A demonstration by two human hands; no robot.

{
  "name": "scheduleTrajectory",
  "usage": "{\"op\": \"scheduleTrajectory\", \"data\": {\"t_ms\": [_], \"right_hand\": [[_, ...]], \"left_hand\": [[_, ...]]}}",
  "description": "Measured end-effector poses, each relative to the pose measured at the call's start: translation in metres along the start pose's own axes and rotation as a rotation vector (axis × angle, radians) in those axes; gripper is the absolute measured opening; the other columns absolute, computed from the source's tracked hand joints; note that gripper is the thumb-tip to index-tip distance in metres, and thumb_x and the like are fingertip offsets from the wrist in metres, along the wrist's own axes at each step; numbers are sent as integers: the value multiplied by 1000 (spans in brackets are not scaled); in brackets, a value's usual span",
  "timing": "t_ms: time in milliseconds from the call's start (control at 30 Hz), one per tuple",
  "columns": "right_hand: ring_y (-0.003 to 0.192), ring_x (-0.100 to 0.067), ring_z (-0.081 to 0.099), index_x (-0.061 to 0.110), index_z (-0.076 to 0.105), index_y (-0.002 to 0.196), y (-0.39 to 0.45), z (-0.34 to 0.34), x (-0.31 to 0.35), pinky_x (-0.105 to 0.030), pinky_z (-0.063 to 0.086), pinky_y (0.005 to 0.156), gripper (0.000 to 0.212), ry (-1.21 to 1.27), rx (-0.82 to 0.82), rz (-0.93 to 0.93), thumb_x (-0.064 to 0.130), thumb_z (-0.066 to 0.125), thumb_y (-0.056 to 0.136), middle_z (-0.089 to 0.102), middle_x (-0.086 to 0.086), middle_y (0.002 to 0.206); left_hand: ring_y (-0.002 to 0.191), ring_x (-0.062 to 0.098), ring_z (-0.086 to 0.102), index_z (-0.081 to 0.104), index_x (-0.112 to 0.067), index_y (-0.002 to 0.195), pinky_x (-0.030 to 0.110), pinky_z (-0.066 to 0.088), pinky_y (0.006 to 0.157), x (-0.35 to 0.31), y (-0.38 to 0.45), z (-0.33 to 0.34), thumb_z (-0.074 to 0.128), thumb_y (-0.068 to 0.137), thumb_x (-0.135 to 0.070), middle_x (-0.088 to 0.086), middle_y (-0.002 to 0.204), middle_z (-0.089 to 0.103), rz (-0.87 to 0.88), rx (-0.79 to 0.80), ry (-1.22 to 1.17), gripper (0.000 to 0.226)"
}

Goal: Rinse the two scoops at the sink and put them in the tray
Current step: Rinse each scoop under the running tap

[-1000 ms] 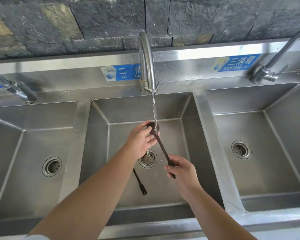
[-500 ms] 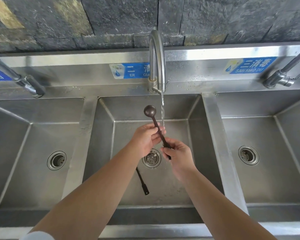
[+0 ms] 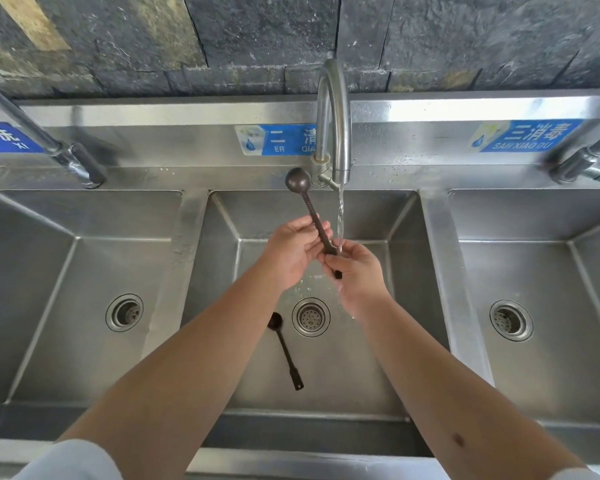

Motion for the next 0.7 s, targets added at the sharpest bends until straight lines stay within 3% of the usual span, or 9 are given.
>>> {"op": "scheduleTrajectory", "data": {"t_ms": [167, 267, 367, 467, 533, 600, 700], "right_hand": [[80, -20, 67, -8, 58, 110, -21, -18, -8, -21, 57, 64, 33, 52, 0, 58, -23, 41, 86, 65, -17, 92], [73, -22, 71, -5, 60, 98, -46, -44, -21, -25, 59, 63, 31, 141, -78, 94, -25, 39, 87, 65, -18, 88], [70, -25, 69, -1, 61, 96, -73, -70, -33, -29, 59, 61, 34, 136, -155, 120, -24, 38, 87, 65, -17, 83], [67, -20, 68, 6, 67, 90, -98, -92, -41, -29, 59, 63, 39, 13, -249, 80, -23, 40, 88, 66, -13, 79], [75, -18, 69, 13, 72, 85, -113, -101, -42, -29, 57, 72, 41, -120, -328, 27, -20, 46, 89, 69, -9, 83], [83, -13, 68, 26, 73, 89, -128, -107, -40, -27, 54, 78, 35, -417, -415, -40, -6, 57, 90, 73, 2, 89], [85, 5, 64, 43, 68, 86, -147, -98, -36, -15, 48, 74, 30, -757, -454, -131, 14, 64, 89, 70, 16, 94]], "left_hand": [[78, 22, 74, 65, -6, 100, 27, 59, 65, 13, -10, 3, 53, 91, 7, 10, 83, 77, -30, -10, 38, 20], [75, 21, 73, 64, -6, 97, 28, 60, 67, 29, -19, 3, 54, 91, 3, 10, 86, 71, -81, -2, 138, 14], [79, 22, 74, 59, -1, 114, 27, 59, 64, 45, -25, -1, 53, 92, 3, 12, 91, 69, -127, -34, 155, 23], [79, 23, 67, 51, -4, 126, 29, 56, 64, 56, -34, -5, 57, 90, 5, 13, 92, 66, -159, -75, 142, 38], [74, 23, 64, 46, -6, 128, 32, 53, 68, 65, -40, -6, 58, 89, 6, 12, 89, 63, -187, -58, 113, 42], [80, 26, 69, 48, -8, 122, 35, 55, 69, 76, -49, -6, 61, 89, 1, 14, 95, 67, -229, -50, 129, 37], [88, 28, 71, 56, -7, 108, 31, 57, 60, 91, -64, -4, 62, 90, -4, 12, 98, 71, -287, -11, 155, 18]]}}
Point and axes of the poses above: each hand's wrist, its own y-axis towards the middle knuckle, its own z-axis out of the palm, x = y × z, the point moved 5 cm from there along y, towards the middle knuckle
